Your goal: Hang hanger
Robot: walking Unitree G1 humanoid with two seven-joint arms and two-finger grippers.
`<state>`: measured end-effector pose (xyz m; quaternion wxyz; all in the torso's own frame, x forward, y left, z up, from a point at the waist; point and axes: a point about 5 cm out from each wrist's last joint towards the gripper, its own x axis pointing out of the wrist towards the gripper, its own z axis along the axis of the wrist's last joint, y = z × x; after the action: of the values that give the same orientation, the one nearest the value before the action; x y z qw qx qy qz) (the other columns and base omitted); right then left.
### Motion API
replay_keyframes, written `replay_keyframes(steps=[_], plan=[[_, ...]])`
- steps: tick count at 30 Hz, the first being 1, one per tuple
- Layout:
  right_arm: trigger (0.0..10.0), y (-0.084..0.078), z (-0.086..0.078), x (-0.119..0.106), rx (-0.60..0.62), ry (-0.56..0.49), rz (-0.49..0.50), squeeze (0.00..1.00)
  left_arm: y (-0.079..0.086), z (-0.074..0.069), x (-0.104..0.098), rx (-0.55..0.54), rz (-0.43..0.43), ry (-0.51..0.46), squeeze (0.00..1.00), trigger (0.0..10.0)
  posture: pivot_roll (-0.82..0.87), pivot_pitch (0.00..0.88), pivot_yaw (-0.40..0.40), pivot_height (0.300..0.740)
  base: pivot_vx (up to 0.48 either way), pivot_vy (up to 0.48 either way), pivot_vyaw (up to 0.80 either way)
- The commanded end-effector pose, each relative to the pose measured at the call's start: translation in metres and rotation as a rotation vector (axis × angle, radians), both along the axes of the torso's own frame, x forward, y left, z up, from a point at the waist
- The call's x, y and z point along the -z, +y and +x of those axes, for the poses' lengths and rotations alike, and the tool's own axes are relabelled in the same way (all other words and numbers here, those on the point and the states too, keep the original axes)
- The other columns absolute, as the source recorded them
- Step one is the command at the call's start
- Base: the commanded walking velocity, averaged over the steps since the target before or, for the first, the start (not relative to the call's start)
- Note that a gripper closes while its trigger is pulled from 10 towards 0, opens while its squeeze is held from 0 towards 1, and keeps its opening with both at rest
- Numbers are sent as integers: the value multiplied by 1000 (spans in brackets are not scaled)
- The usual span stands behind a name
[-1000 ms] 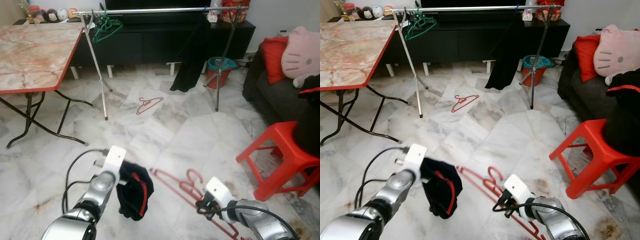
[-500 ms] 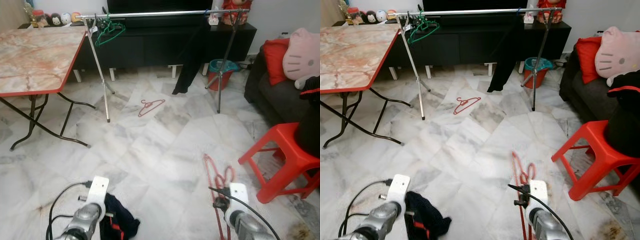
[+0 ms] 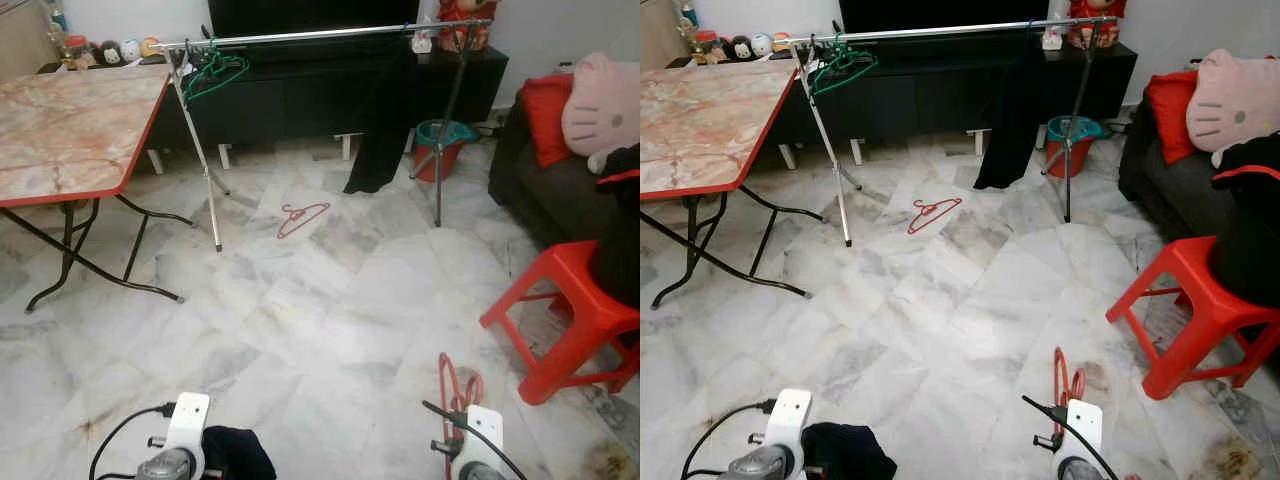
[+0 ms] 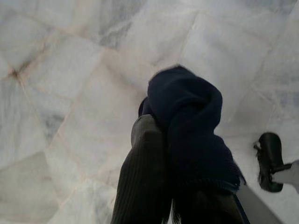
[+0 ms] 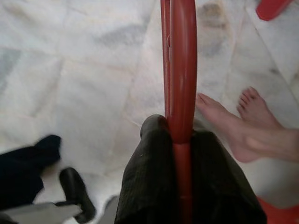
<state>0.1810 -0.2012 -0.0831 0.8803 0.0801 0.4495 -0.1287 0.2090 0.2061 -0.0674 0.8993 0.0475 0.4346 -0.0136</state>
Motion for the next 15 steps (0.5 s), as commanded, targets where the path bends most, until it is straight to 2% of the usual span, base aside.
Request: replay_keyframes(steps=[1,7,12,13,15], plan=[[10000,10,-13,8,-4,55,3,0,6,-4,2,-19,13,15,0,10000,-212,0,76,740,0,0,0],[10000,16,-24,13,-20,85,10,0,7,-3,0,-15,22,1,0,10000,-237,0,100,740,0,0,0],[10000,11,-29,14,5,72,-9,0,0,11,-8,7,15,-86,0,10000,-252,0,108,740,0,0,0],[10000,9,-29,13,10,61,-20,0,-3,30,-21,18,16,-190,0,10000,-251,0,104,740,0,0,0],[10000,7,-29,13,10,55,-27,0,-8,50,-38,16,-13,-309,0,10000,-245,0,97,740,0,0,0]])
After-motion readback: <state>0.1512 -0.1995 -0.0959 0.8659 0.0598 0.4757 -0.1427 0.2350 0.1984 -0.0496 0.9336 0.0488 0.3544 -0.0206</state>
